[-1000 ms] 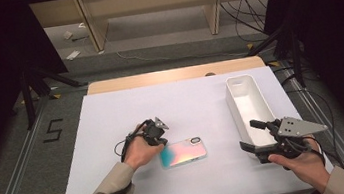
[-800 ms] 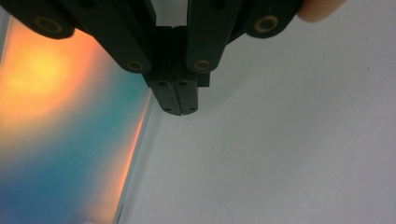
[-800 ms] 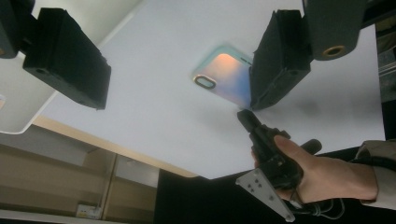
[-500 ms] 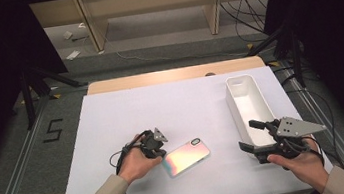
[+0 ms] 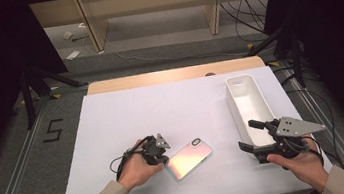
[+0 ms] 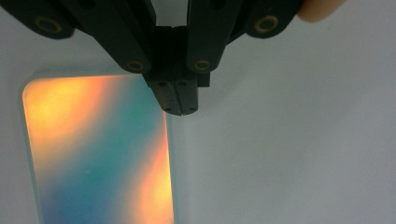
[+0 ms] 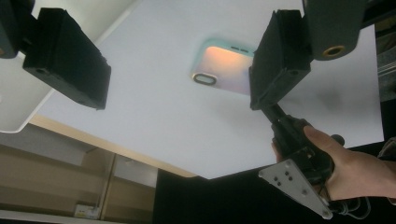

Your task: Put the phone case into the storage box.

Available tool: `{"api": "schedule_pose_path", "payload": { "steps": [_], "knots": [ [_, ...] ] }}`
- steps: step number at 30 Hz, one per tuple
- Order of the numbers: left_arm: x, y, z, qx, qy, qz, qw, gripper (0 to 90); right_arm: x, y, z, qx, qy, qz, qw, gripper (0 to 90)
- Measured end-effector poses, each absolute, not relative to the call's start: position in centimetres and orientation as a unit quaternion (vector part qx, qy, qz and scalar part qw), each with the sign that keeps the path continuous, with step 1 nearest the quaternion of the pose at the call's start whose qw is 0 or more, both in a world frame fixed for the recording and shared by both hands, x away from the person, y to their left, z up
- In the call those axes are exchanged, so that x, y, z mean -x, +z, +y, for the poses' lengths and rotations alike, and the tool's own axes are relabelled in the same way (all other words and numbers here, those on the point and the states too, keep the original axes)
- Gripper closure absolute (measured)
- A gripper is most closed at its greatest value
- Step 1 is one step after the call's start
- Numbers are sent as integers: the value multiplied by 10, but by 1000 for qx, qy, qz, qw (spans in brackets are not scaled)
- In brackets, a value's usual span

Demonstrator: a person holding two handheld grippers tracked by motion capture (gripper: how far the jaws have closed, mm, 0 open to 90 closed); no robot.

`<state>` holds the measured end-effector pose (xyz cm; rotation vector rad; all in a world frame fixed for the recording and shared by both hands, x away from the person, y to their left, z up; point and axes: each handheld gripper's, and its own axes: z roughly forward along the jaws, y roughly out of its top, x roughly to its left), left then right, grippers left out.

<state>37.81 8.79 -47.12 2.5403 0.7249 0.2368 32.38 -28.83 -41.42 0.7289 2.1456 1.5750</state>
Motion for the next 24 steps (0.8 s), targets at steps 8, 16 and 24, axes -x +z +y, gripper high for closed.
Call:
{"api": "schedule_pose_path", "payload": {
  "steps": [8,16,24],
  "knots": [
    [-377,-471,88,-930,79,264,245,893,-324,-414,-288,-259,560,764,190,216],
    [-380,-465,92,-923,82,274,259,849,-324,-414,-289,-260,560,763,188,216],
    [-382,-453,88,-908,90,273,306,643,-324,-414,-288,-259,561,763,188,216]
  ]
}}
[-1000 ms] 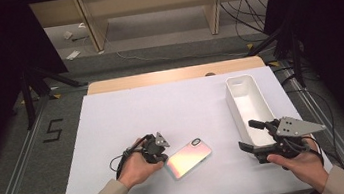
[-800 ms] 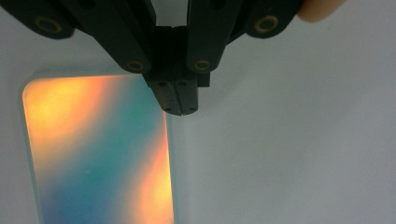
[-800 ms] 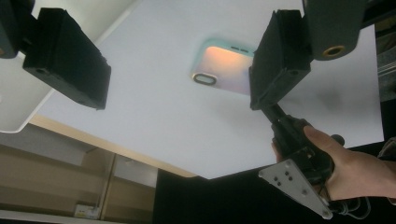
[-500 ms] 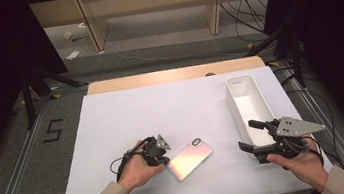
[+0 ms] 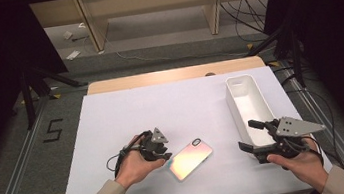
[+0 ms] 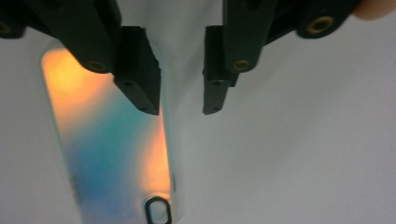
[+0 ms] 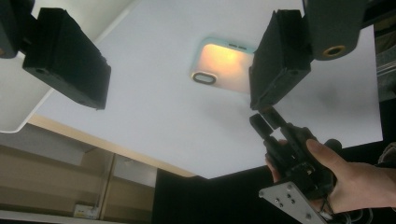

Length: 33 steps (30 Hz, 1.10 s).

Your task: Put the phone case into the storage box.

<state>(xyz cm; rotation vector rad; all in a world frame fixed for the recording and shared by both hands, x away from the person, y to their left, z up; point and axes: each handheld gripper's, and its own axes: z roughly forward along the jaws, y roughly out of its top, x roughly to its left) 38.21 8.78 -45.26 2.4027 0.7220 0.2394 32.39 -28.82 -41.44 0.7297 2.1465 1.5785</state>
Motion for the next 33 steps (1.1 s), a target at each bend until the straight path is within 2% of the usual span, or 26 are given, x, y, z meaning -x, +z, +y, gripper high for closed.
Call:
{"api": "schedule_pose_path", "payload": {
  "steps": [4,7,11,21,33],
  "knots": [
    [-380,-451,79,-908,73,268,314,422,-324,-414,-288,-260,562,763,186,216],
    [-378,-453,61,-913,68,279,289,169,-324,-415,-288,-260,561,763,188,216],
    [-378,-456,51,-915,66,281,284,80,-324,-415,-287,-260,558,765,188,216],
    [-378,-464,28,-932,52,262,246,4,-324,-414,-288,-259,559,764,191,216],
    [-382,-472,15,-943,53,250,212,9,-323,-414,-288,-258,558,765,192,215]
  ]
}}
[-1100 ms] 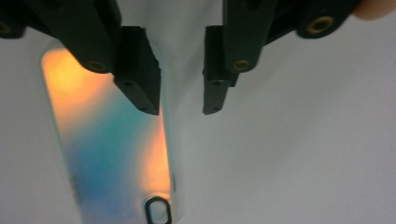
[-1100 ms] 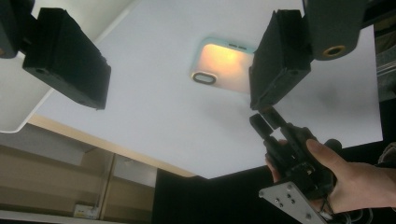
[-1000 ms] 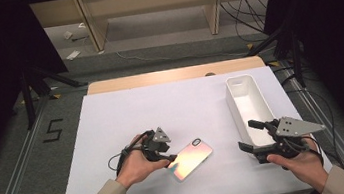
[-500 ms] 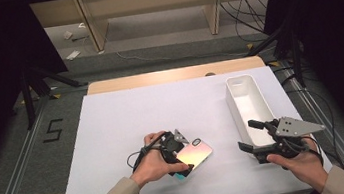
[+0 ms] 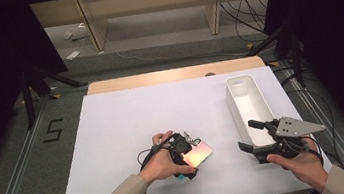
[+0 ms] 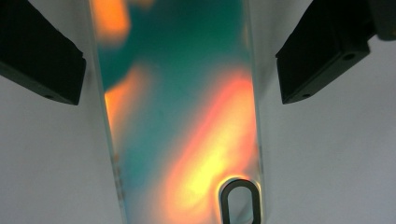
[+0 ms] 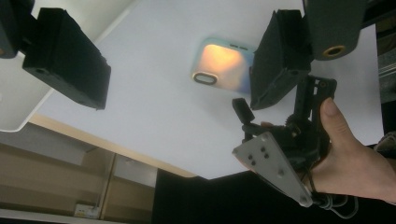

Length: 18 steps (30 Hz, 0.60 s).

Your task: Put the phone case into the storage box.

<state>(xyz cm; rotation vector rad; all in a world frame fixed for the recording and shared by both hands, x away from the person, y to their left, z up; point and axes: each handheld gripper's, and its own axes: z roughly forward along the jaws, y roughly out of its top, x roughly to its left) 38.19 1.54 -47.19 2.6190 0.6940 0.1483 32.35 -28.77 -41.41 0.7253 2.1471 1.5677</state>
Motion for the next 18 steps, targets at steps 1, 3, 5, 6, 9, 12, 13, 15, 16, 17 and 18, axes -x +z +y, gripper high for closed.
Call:
{"api": "schedule_pose_path", "payload": {
  "steps": [1,3,5,6,9,12,13,15,16,17,18],
  "knots": [
    [-382,-472,15,-944,52,250,210,10,-323,-414,-288,-258,558,765,192,216],
    [-383,-473,14,-944,55,250,207,14,-323,-414,-288,-258,558,765,191,216],
    [-383,-473,14,-945,55,250,205,18,-323,-414,-288,-258,558,765,191,216],
    [-384,-473,14,-945,54,249,204,19,-323,-414,-288,-258,558,765,191,216],
    [-385,-473,13,-945,55,248,204,57,-323,-414,-288,-258,559,765,191,215],
    [-386,-474,12,-946,51,250,201,61,-323,-414,-287,-257,559,765,190,215],
    [-386,-474,12,-946,47,253,199,60,-323,-414,-287,-257,559,765,190,215],
    [-387,-475,12,-945,44,255,198,60,-323,-414,-287,-257,559,765,189,215],
    [-387,-475,12,-945,44,255,198,59,-323,-414,-287,-257,559,765,189,215],
    [-388,-475,12,-945,42,256,197,55,-323,-414,-287,-256,560,765,188,215],
    [-388,-475,12,-945,42,256,197,52,-323,-414,-287,-256,560,765,188,215]
  ]
}}
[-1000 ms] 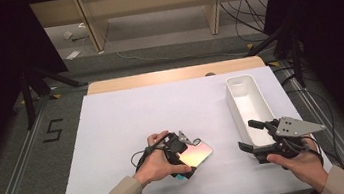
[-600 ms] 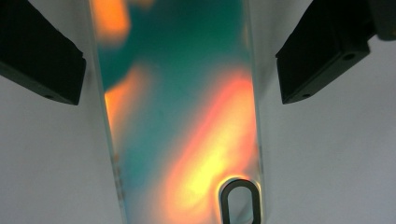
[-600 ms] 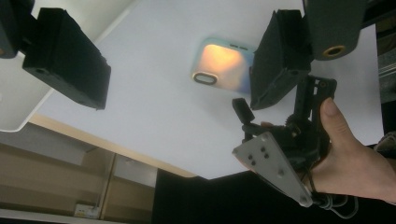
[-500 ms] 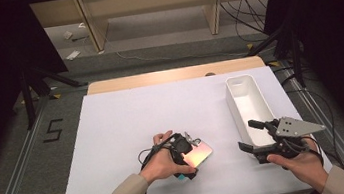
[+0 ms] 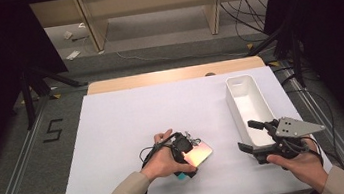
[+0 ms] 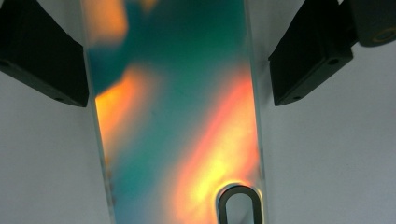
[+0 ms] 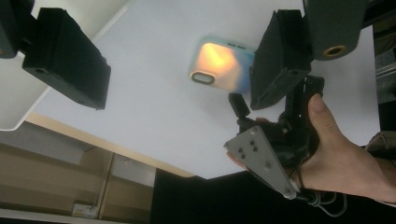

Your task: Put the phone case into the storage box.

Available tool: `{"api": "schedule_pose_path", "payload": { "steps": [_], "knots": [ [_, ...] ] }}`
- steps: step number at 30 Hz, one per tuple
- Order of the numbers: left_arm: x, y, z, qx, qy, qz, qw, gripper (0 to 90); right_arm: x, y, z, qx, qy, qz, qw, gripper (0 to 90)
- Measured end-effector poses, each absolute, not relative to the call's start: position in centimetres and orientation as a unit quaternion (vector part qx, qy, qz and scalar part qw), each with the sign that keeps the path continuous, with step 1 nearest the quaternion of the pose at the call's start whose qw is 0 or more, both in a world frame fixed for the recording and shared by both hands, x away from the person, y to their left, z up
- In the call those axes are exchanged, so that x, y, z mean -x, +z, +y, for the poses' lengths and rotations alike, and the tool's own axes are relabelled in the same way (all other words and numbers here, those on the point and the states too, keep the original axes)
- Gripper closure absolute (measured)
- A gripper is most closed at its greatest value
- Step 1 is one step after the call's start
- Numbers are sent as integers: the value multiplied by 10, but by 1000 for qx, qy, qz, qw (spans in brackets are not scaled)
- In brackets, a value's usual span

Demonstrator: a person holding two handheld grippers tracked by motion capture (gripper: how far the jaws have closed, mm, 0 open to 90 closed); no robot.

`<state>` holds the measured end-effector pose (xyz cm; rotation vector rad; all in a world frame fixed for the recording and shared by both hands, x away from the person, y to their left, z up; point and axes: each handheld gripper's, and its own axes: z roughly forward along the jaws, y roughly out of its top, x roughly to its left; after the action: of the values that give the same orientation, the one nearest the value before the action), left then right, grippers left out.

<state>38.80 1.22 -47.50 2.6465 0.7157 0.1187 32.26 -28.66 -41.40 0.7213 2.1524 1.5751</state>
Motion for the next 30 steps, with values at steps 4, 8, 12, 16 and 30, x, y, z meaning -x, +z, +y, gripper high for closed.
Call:
{"api": "schedule_pose_path", "payload": {
  "steps": [4,8,12,16,30],
  "knots": [
    [-390,-476,12,-947,38,255,193,40,-323,-414,-286,-257,560,765,187,215],
    [-391,-476,11,-947,37,255,192,36,-323,-414,-286,-256,560,766,188,215],
    [-391,-476,10,-948,37,252,190,34,-323,-414,-286,-256,560,765,188,215],
    [-391,-476,9,-949,40,249,187,34,-323,-414,-286,-256,559,766,188,215],
    [-391,-473,7,-952,37,245,178,83,-323,-415,-286,-253,558,768,187,214]
  ]
}}
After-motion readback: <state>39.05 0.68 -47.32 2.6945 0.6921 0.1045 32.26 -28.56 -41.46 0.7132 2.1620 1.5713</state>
